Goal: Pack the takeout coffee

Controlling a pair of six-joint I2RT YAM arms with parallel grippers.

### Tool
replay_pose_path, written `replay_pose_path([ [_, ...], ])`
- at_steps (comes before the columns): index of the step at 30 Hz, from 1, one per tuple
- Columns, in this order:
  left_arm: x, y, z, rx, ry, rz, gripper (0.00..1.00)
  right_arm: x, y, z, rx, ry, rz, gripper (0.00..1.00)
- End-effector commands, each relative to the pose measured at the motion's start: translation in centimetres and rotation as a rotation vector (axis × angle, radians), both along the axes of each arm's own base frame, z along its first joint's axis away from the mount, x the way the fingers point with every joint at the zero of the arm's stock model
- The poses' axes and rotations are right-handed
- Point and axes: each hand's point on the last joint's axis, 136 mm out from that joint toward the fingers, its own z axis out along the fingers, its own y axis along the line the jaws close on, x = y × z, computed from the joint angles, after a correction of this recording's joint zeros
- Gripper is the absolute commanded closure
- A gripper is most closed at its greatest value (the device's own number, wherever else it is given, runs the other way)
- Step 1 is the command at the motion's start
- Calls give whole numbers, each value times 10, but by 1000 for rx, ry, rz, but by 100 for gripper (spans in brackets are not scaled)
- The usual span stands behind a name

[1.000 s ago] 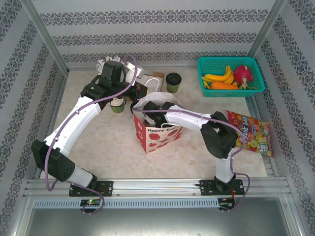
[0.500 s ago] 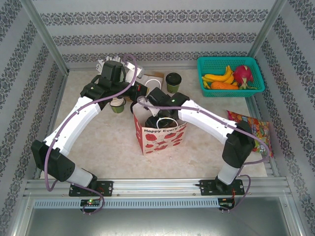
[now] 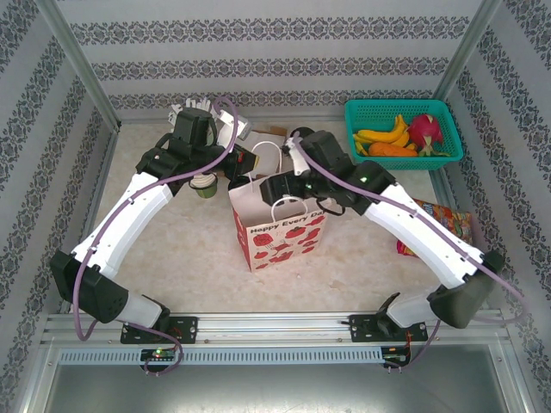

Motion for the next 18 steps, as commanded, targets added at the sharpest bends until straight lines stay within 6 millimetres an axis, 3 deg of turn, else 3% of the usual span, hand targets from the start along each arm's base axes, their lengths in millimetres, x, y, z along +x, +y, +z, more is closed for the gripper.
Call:
replay_pose_path([
  [1, -13, 0, -1, 6, 5, -42, 100, 14, -17, 15, 34, -96, -65, 2],
  [4, -16, -2, 0, -4, 7, -66, 100, 14, -26, 20, -4, -163, 17, 2],
  [8, -23, -5, 2, -18, 3, -110, 100, 24, -37, 12, -96, -214, 129, 3],
  [12, -26, -6, 4, -20, 6, -123, 98, 25, -33, 11, -49, -205, 284, 8],
  [16, -27, -7, 5, -28, 7, -132, 98, 21, -31, -3, -132, -240, 476, 11],
  [18, -26, -7, 6, -26, 7, -123, 98, 31, -36, -11, -190, -245, 479, 13],
])
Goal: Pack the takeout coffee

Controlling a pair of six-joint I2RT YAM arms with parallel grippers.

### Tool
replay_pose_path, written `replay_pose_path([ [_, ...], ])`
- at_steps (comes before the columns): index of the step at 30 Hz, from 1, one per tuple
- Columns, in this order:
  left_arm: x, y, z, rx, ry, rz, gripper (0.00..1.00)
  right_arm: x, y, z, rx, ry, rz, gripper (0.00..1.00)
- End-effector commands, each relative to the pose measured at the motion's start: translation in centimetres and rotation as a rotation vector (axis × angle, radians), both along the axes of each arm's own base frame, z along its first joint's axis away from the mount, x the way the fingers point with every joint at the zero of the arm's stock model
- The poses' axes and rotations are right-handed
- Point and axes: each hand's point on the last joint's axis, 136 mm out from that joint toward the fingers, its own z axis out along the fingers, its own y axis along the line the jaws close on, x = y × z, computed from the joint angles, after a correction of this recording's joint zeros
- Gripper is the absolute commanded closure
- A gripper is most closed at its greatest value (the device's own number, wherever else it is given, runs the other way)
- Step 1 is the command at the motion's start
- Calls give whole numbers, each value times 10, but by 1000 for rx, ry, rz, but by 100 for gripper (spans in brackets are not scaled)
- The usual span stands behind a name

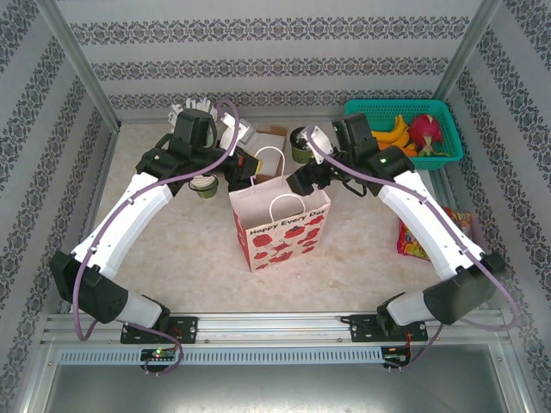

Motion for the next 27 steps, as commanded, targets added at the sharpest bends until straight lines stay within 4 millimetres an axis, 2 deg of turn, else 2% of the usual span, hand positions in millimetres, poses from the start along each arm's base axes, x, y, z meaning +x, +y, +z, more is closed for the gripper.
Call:
replay_pose_path([
  [1, -12, 3, 3, 1, 7, -22, 98, 2, -2, -4, -85, -53, 120, 14],
  [5, -12, 4, 3, 6, 13, -16, 98, 14, -9, -12, -114, -2, 42, 18],
  [10, -14, 1, 3, 0, 21, -45, 98, 7, -6, -25, -151, 12, 104, 27],
  [14, -21, -4, 9, -24, 23, -106, 98, 9, 1, -26, -189, -14, 195, 30],
  [17, -17, -2, 10, -15, 24, -90, 97, 2, 12, -26, -201, -16, 322, 30],
  [20, -15, -4, 11, -25, 38, -96, 97, 5, 21, -25, -204, -52, 395, 32],
  [27, -10, -2, 13, -19, 32, -87, 96, -1, 30, -34, -256, -90, 536, 39],
])
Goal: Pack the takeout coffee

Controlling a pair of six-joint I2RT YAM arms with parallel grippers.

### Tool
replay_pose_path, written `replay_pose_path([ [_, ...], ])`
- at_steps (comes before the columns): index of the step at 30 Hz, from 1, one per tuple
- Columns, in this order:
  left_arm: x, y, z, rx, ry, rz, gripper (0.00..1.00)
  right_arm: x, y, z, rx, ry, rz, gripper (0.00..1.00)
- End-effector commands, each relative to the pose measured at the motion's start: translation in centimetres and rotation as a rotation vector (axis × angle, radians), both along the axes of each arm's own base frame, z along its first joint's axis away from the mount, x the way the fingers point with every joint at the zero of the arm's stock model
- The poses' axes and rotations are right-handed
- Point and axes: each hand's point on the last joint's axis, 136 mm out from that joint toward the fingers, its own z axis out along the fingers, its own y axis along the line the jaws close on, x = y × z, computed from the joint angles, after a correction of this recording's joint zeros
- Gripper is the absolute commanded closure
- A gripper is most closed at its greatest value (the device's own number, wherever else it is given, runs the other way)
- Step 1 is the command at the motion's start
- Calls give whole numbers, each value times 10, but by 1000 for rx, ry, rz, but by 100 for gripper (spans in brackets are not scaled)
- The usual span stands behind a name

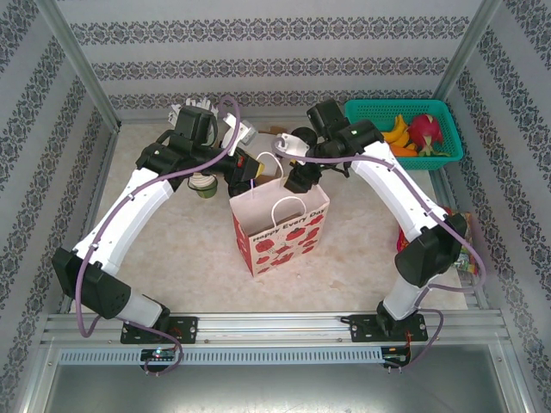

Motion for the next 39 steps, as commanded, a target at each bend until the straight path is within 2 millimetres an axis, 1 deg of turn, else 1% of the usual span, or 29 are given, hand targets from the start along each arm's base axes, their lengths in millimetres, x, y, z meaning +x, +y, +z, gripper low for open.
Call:
replay_pose_path([
  [1, 1, 1, 11, -11, -25, -18, 96, -17, 8, -1, -4, -1, 134, 43],
  [5, 2, 1, 15, -20, -23, -26, 96, -24, 10, -3, -14, 3, 154, 65],
  [7, 1, 1, 18, -30, -24, -33, 94, -28, 10, -3, -20, 9, 156, 73],
  [10, -1, 1, 23, -38, -29, -36, 89, -34, 10, 3, -7, 15, 141, 81],
  [13, -7, 2, 29, -59, -38, -58, 84, -40, 11, 11, 22, 14, 104, 91],
  [16, -12, 6, 37, -80, -55, -57, 77, -45, 9, 17, 31, 0, 31, 96],
  [18, -14, 11, 41, -86, -70, -35, 64, -50, 7, 21, 51, 16, -17, 99],
  [19, -14, 14, 44, -86, -81, -19, 51, -54, 7, 23, 65, 31, -38, 99],
  [21, -17, 19, 49, -86, -104, 12, 33, -62, 6, 23, 84, 64, -78, 100],
  [22, -15, 24, 51, -82, -121, 48, 21, -66, 6, 23, 88, 79, -107, 100],
  [23, -11, 31, 53, -71, -141, 106, 11, -67, 5, 22, 88, 95, -146, 100],
  [25, -1, 49, 55, -43, -169, 246, 0, -72, 6, 20, 92, 141, -217, 100],
  [27, 10, 74, 55, -4, -185, 416, 0, -76, 6, 17, 88, 181, -279, 100],
  [29, 21, 111, 52, 65, -191, 638, 0, -77, 4, 12, 68, 189, -365, 100],
  [31, 25, 149, 49, 129, -189, 845, 0, -72, -1, 9, 55, 212, -498, 100],
  [33, 22, 186, 47, 175, -188, 1029, 0, -71, -5, 10, 64, 247, -622, 100],
  [34, 20, 198, 45, 188, -188, 1085, 1, -70, -7, 11, 74, 251, -680, 100],
  [36, 12, 226, 38, 229, -166, 1217, 1, -74, -7, 14, 98, 267, -770, 100],
  [38, 3, 246, 28, 278, -137, 1314, 0, -77, -8, 17, 129, 278, -851, 100],
  [39, -2, 252, 20, 301, -121, 1338, 0, -76, -9, 17, 149, 285, -900, 100],
])
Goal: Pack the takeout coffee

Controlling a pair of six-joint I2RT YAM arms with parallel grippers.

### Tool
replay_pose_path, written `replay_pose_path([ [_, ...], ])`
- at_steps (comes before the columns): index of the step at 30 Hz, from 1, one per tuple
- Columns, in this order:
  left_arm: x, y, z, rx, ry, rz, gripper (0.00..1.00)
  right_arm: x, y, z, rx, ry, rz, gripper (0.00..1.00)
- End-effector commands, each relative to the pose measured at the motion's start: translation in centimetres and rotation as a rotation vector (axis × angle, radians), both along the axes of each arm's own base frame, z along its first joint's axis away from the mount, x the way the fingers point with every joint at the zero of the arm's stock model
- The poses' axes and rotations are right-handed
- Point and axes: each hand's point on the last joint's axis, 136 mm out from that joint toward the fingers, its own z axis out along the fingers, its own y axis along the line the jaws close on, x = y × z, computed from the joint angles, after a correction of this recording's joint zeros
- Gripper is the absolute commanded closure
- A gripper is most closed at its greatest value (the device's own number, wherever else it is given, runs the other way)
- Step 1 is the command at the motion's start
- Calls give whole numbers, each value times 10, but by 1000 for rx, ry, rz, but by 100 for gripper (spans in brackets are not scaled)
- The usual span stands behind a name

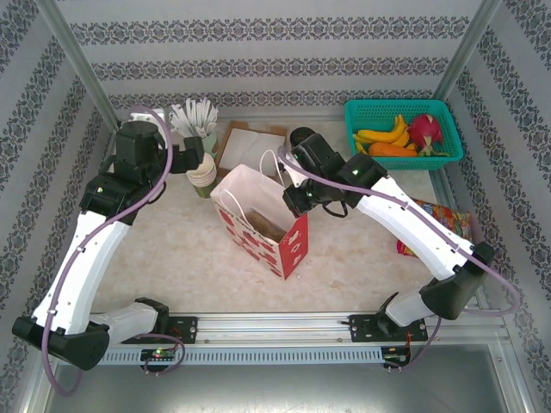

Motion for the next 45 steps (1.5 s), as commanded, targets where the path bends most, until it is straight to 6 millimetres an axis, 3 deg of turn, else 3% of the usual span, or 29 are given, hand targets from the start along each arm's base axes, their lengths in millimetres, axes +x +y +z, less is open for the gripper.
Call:
replay_pose_path([
  [1, -22, 53, -26, 49, 78, 290, 1, 2, -13, 10, 70, 17, -293, 100],
  [7, -46, 53, -76, -20, 186, 322, 0, 0, -1, -2, 108, 45, -405, 100],
  [11, -57, 43, -105, -98, 245, 293, 0, 2, 13, -6, 155, 57, -428, 100],
  [19, -65, 12, -163, -289, 389, 251, 0, 6, 31, -6, 192, 45, -478, 100],
  [24, -59, -10, -194, -393, 476, 218, 0, 8, 41, -6, 217, 49, -492, 100],
  [37, -49, -23, -215, -440, 533, 208, 0, 9, 43, 0, 183, -10, -419, 95],
  [45, -55, -22, -222, -446, 557, 230, 0, 12, 39, 11, 137, -68, -346, 79],
])
